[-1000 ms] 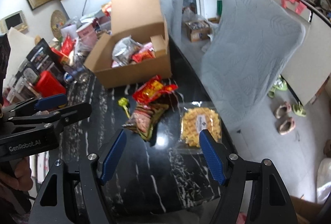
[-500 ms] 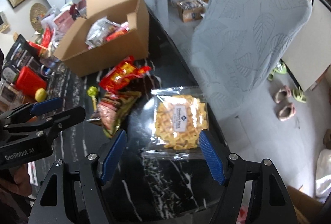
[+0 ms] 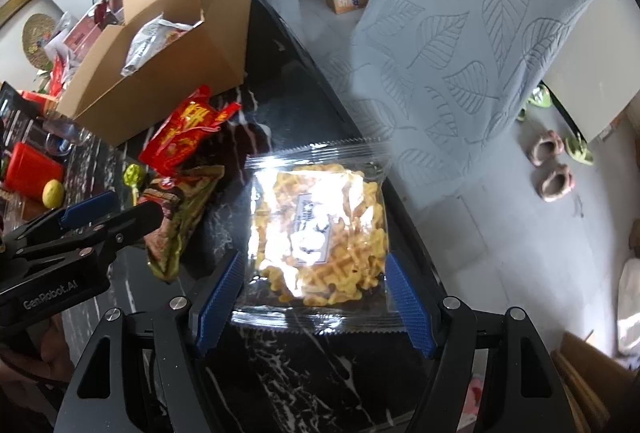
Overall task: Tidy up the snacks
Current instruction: 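Grasp the brown cereal bag with the left tool while the right tool grasps the waffle packet, then lift the cereal bag and waffle packet and carry them over the cardboard box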
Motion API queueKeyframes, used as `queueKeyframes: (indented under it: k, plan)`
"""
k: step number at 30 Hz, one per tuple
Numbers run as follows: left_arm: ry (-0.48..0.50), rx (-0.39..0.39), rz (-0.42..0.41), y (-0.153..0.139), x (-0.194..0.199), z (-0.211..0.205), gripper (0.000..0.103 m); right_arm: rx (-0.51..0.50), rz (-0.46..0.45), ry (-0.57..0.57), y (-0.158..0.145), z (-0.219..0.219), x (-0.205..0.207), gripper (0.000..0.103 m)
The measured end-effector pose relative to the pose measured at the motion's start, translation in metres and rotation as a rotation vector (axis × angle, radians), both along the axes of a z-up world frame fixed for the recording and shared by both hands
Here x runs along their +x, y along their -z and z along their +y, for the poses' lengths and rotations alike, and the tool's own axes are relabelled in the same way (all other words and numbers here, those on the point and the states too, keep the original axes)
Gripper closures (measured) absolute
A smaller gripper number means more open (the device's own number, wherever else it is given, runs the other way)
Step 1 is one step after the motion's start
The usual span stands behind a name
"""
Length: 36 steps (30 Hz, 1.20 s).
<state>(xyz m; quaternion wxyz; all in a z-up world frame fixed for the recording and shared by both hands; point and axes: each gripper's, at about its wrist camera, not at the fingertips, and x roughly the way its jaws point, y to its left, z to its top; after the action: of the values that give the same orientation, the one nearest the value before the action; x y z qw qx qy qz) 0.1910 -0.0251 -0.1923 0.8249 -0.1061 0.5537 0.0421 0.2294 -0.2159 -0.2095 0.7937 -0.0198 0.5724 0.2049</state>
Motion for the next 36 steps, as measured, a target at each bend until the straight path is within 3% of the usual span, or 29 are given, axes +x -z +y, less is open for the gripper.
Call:
queueKeyframes:
  k: [2, 5, 11, 12, 13, 15, 24, 36]
  plan:
    - [-0.001, -0.005, 0.012, 0.007, 0.003, 0.001, 0.027, -0.003, 0.005, 0.008, 0.004, -0.002, 0.003, 0.030]
    - [-0.007, -0.003, 0.050, 0.019, 0.007, 0.001, 0.040, -0.010, 0.009, 0.012, 0.008, -0.003, 0.008, 0.030]
    - [-0.014, -0.002, 0.099, 0.035, 0.015, 0.002, 0.040, -0.001, 0.025, -0.008, 0.012, -0.002, 0.015, 0.029]
    - [-0.016, -0.002, 0.105, 0.038, 0.016, 0.003, 0.040, -0.001, 0.030, -0.017, 0.013, -0.001, 0.016, 0.024]
    - [-0.019, 0.002, 0.111, 0.040, 0.017, 0.003, 0.040, -0.010, 0.035, -0.022, 0.015, 0.001, 0.017, 0.013]
    - [-0.013, 0.011, 0.104, 0.042, 0.023, 0.003, 0.044, -0.020, 0.026, -0.028, 0.015, 0.004, 0.017, 0.005]
    - [0.032, 0.024, 0.088, 0.034, 0.027, -0.002, 0.059, -0.035, 0.028, -0.087, 0.025, 0.022, 0.021, 0.001]
    - [0.024, 0.010, 0.112, 0.026, 0.003, 0.004, 0.061, -0.127, -0.007, -0.141, 0.037, 0.042, 0.021, 0.000]
